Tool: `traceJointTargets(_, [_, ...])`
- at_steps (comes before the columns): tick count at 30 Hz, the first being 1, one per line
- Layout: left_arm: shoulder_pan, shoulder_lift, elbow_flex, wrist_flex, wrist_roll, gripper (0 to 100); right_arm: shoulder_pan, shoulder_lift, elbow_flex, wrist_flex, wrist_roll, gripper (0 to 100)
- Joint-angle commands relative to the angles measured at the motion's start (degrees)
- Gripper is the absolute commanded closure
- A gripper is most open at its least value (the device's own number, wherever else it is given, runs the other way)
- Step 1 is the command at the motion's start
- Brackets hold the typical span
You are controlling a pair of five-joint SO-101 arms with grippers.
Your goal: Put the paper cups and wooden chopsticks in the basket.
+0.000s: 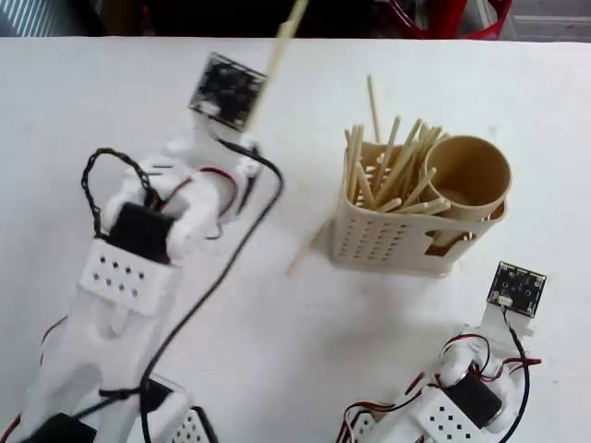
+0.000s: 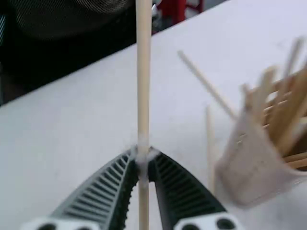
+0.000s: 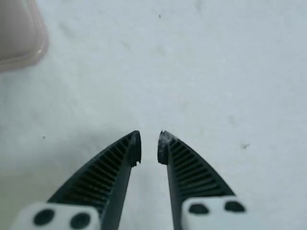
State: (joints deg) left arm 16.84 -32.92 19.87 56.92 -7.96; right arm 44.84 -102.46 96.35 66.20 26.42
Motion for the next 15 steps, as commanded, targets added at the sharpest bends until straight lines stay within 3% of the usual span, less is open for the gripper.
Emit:
traceJointTargets(1, [12.26, -2.51, -13.45, -0.53, 0.62, 98, -0.4, -0.13, 0.53, -0.75, 0.44, 92.5])
traceJointTargets(8, [24.13, -2.51, -14.33, -16.88, 0.53, 98, -0.48, -0.22, 0.53, -0.75, 0.44, 92.5])
traceJointTargets(15, [25.98, -2.42, -6.42, -36.04, 0.18, 98, -0.48, -0.22, 0.53, -0.75, 0.44, 92.5])
